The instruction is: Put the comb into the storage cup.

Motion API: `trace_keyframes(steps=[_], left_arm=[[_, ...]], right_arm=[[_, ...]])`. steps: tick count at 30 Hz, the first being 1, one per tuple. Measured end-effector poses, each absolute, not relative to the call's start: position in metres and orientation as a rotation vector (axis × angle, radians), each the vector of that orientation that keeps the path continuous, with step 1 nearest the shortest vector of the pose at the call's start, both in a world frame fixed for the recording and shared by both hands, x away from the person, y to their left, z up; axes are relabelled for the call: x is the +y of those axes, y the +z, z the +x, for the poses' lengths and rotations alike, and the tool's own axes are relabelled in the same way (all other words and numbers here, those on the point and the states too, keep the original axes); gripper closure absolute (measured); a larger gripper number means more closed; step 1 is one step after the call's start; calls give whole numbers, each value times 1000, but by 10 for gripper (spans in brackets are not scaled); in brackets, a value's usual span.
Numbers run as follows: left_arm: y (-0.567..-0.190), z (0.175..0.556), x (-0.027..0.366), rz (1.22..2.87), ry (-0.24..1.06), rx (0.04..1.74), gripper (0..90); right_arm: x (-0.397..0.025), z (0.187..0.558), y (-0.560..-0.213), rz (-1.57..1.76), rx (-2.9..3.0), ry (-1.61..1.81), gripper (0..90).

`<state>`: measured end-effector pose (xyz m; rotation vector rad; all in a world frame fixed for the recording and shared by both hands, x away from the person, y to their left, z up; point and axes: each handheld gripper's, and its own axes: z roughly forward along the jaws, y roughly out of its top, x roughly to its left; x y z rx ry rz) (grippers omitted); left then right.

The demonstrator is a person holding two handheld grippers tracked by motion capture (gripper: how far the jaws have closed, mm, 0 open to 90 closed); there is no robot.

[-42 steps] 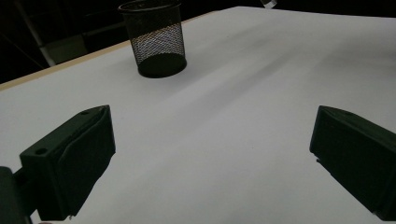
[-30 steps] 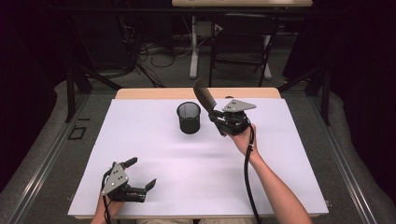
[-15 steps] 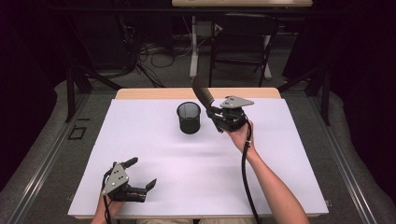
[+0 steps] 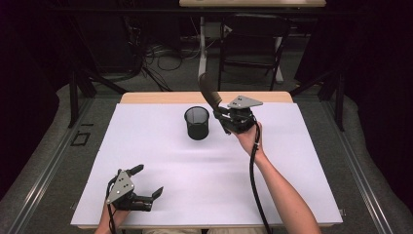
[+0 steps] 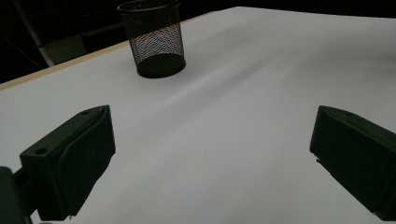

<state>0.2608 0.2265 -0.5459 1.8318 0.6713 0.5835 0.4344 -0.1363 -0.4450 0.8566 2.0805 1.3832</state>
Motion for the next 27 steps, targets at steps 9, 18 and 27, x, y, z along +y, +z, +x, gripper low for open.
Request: trace_keyframes(steps=[9, 18, 27], left_arm=[[-546, 260, 226, 1832, 583, 667, 0], [-546, 260, 227, 1830, 581, 670, 0], [-545, 259, 227, 1824, 584, 672, 0]], right_arm=[[-132, 438, -442, 852, 2070, 1392, 725], [-125, 443, -437, 836, 2067, 1405, 724], [-121, 444, -433, 827, 2051, 1419, 725]])
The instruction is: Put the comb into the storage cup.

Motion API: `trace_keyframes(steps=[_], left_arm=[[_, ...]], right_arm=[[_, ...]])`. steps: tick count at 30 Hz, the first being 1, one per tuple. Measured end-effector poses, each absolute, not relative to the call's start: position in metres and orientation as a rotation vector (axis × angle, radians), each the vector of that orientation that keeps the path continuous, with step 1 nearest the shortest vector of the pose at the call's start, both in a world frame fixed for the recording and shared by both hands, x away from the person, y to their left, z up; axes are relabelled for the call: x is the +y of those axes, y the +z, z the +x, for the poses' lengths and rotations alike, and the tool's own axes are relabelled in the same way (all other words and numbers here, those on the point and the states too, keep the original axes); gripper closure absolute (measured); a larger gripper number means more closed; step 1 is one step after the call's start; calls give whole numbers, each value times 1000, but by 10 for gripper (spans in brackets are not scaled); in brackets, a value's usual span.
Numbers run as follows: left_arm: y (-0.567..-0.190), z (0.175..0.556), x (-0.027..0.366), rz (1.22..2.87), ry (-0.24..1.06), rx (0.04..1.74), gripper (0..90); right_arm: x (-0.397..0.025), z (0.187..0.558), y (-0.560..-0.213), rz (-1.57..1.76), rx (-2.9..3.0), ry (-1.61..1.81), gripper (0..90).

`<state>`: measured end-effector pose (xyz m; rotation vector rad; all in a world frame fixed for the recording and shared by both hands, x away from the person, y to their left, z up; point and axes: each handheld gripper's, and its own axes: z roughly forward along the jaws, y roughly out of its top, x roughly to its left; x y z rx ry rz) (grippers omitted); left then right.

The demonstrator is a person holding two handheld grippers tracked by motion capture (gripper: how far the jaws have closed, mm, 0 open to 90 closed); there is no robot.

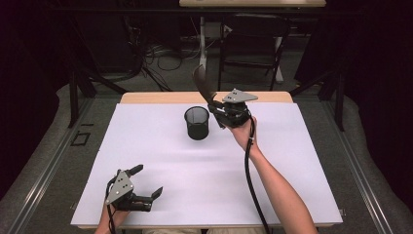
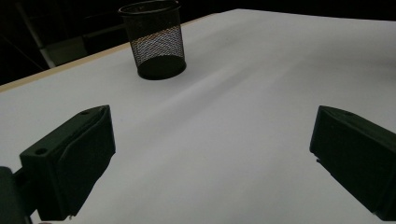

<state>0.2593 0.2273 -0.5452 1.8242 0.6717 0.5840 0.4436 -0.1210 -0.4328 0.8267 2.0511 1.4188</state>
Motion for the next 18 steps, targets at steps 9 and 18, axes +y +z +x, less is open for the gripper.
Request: trace_keyframes(steps=[9, 18], left_arm=[[-545, 259, 228, 1821, 586, 675, 0], [-545, 259, 228, 1817, 585, 675, 0]], right_arm=[[-116, 447, -433, 825, 2038, 1437, 725], [-114, 449, -431, 824, 2021, 1453, 724]])
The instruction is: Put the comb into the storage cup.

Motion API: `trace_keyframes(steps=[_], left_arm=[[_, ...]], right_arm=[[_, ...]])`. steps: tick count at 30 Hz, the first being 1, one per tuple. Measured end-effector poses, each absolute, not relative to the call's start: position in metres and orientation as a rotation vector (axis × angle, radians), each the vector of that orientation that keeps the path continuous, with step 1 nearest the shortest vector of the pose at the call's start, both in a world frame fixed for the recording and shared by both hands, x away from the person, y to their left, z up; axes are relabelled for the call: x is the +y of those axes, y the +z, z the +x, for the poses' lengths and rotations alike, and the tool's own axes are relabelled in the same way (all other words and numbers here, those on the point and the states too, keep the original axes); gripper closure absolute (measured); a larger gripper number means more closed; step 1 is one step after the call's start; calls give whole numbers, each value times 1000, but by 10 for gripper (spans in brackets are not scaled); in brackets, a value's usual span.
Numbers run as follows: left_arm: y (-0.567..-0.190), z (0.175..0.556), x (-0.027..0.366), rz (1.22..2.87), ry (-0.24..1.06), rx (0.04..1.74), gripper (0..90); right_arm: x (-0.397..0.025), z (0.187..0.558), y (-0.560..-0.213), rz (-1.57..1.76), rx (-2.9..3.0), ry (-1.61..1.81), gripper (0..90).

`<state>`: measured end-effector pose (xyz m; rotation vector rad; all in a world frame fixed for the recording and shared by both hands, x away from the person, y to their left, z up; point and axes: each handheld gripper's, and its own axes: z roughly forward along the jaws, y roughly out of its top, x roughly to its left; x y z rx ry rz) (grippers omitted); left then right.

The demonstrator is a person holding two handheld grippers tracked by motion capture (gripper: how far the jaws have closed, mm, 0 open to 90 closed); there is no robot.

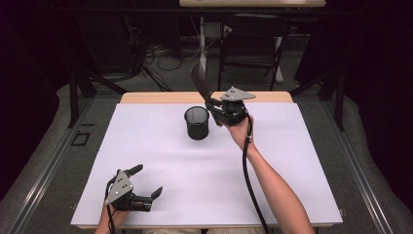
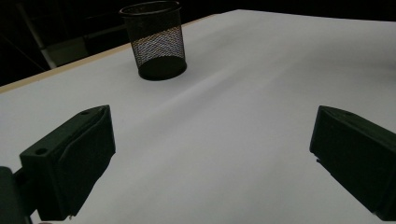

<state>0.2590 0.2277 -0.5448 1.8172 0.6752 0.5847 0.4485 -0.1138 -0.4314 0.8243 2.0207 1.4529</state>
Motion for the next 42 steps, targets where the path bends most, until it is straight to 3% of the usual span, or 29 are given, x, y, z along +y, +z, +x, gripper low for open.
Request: trace_keyframes(steps=[42], left_arm=[[-542, 258, 230, 1801, 598, 679, 0]], right_arm=[[-92, 465, -429, 825, 1941, 1536, 725]])
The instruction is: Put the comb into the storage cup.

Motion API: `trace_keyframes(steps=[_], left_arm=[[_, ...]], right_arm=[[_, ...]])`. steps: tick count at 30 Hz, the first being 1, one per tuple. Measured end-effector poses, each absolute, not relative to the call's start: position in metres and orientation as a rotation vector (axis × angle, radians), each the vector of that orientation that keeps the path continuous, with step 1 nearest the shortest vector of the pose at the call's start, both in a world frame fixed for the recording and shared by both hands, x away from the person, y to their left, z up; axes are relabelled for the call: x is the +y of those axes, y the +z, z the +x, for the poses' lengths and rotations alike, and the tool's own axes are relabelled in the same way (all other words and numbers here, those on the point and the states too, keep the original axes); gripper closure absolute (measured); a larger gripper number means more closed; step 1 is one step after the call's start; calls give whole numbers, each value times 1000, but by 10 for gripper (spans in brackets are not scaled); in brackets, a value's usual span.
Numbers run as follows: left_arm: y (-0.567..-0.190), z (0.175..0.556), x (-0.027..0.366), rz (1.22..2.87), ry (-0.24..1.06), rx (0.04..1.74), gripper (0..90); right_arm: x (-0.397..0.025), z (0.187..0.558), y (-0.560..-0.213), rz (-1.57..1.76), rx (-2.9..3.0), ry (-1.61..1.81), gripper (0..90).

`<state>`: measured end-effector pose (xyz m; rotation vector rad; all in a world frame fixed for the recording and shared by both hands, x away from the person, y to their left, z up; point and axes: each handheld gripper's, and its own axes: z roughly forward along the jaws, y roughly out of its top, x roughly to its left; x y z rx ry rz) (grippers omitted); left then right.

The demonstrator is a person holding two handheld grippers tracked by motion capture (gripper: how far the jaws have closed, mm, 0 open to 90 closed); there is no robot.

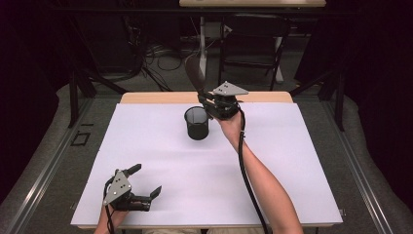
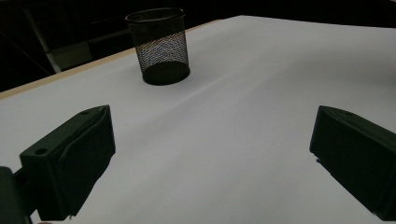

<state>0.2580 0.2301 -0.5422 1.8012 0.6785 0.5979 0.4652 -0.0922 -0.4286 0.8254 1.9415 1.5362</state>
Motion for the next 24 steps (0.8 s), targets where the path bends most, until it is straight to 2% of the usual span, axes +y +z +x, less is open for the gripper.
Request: trace_keyframes(steps=[24], left_arm=[[-541, 257, 231, 1792, 616, 673, 0]], right_arm=[[-80, 473, -436, 797, 1899, 1582, 725]])
